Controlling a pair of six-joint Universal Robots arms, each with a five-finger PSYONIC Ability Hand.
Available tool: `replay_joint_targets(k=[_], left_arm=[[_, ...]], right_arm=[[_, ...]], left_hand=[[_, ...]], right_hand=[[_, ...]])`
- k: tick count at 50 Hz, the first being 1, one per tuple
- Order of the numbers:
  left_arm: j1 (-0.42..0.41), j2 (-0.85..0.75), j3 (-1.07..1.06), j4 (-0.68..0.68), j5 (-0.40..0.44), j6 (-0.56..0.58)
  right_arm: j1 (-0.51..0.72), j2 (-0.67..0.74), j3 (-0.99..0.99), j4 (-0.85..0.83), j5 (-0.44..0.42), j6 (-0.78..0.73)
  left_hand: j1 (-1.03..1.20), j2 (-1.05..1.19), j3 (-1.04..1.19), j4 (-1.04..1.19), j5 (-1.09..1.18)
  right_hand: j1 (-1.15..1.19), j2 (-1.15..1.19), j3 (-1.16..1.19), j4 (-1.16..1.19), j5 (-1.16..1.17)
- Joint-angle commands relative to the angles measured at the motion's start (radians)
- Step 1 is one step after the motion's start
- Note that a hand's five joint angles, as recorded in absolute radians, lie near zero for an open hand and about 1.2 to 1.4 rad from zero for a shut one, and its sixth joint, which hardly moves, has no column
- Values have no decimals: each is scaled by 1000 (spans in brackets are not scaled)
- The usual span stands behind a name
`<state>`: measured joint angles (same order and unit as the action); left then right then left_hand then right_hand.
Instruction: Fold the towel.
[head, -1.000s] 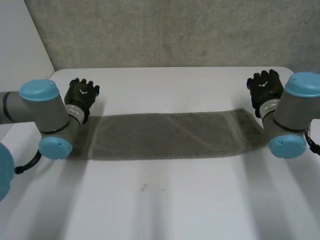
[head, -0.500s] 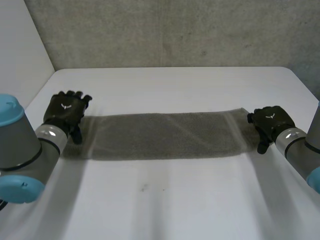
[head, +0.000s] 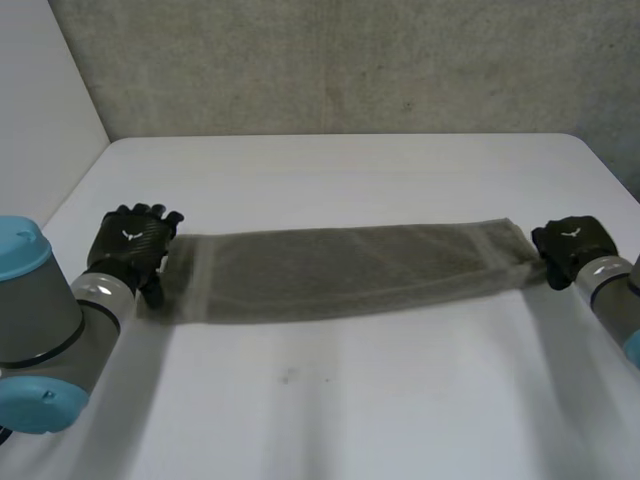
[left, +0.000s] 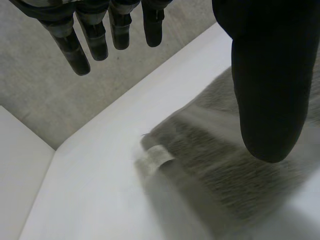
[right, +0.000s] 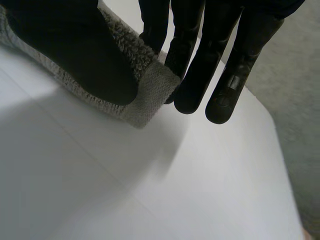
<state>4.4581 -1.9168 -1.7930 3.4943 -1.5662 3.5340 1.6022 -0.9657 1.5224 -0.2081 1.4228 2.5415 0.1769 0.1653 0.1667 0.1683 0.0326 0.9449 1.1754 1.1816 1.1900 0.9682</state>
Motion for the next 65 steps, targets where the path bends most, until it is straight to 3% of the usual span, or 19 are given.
replay_joint_targets(k=[1, 6, 12, 14, 21, 23, 26, 29, 37, 38, 39, 40, 41, 42, 45, 49, 54, 61, 65], left_arm=[[12, 30, -14, 0, 0, 0], [13, 35, -16, 0, 0, -1], [13, 36, -19, 0, -2, -1], [13, 41, -20, 0, -2, -1], [18, 51, -31, 6, -2, -1], [23, 55, -34, 9, -2, -1], [24, 58, -36, 9, -2, -1], [24, 58, -36, 9, -2, -1], [24, 58, -52, 22, 0, -1], [24, 58, -52, 22, 0, -1], [24, 58, -55, 22, 0, -1], [24, 58, -55, 22, 0, -1], [24, 58, -59, 23, 0, -1], [23, 58, -59, 23, 0, -1], [20, 56, -59, 23, 0, -1], [13, 52, -60, 23, 0, -1], [13, 47, -62, 23, 0, -1], [10, 42, -66, 29, 0, -1], [7, 38, -74, 49, 0, -1]], right_arm=[[-158, -14, -21, 58, 114, -229], [-240, -44, -48, 52, 198, -375], [-197, -116, -91, 50, 182, -270], [-81, -180, -102, 47, 147, -169], [183, -188, -126, -2, 30, -56], [325, -162, -130, -68, -11, -50], [398, -139, -133, -102, -24, -50], [591, -47, -143, -175, -57, -44], [723, 102, -150, -166, -71, -50], [723, 102, -150, -166, -71, -50], [726, 111, -146, -165, -70, -46], [726, 111, -146, -165, -70, -46], [726, 111, -143, -166, -59, -41], [725, 98, -142, -166, -53, -34], [716, 29, -128, -165, -33, 21], [637, -51, -97, -154, 2, 140], [443, -181, 22, -59, 27, 350], [320, -228, 177, 29, 13, 368], [220, -232, 275, 16, -13, 367]], left_hand=[[-2, 9, 8, 6, -33], [-2, 9, 8, 6, -33], [-2, 9, 8, 6, -33], [-2, 9, 8, 6, -33], [-2, 9, 8, 6, -33], [-2, 9, 8, 6, -33], [-2, 9, 8, 6, -33], [-2, 9, 8, 6, -33], [-2, 9, 8, 6, -33], [-2, 9, 8, 6, -33], [-2, 9, 8, 6, -33], [-2, 9, 8, 6, -33], [-2, 9, 8, 6, -33], [-2, 9, 8, 6, -33], [-2, 9, 8, 6, -33], [-2, 9, 8, 6, -33], [-2, 9, 8, 6, -33], [-2, 9, 8, 6, -33], [-2, 9, 8, 6, -33]], right_hand=[[451, 221, 215, 206, 254], [451, 221, 215, 206, 254], [451, 221, 215, 206, 254], [451, 221, 215, 206, 254], [451, 221, 215, 206, 254], [451, 221, 215, 206, 254], [451, 221, 215, 206, 254], [451, 221, 215, 206, 254], [451, 221, 215, 206, 254], [451, 221, 215, 206, 254], [179, -51, -58, -66, -19], [176, -54, -60, -69, -21], [-323, -554, -560, -569, -521], [-538, -768, -774, -783, -736], [-770, -1001, -1007, -1015, -968], [-770, -1001, -1007, -1015, -968], [-770, -1001, -1007, -1015, -968], [-770, -1001, -1007, -1015, -968], [-406, -637, -643, -651, -604]])
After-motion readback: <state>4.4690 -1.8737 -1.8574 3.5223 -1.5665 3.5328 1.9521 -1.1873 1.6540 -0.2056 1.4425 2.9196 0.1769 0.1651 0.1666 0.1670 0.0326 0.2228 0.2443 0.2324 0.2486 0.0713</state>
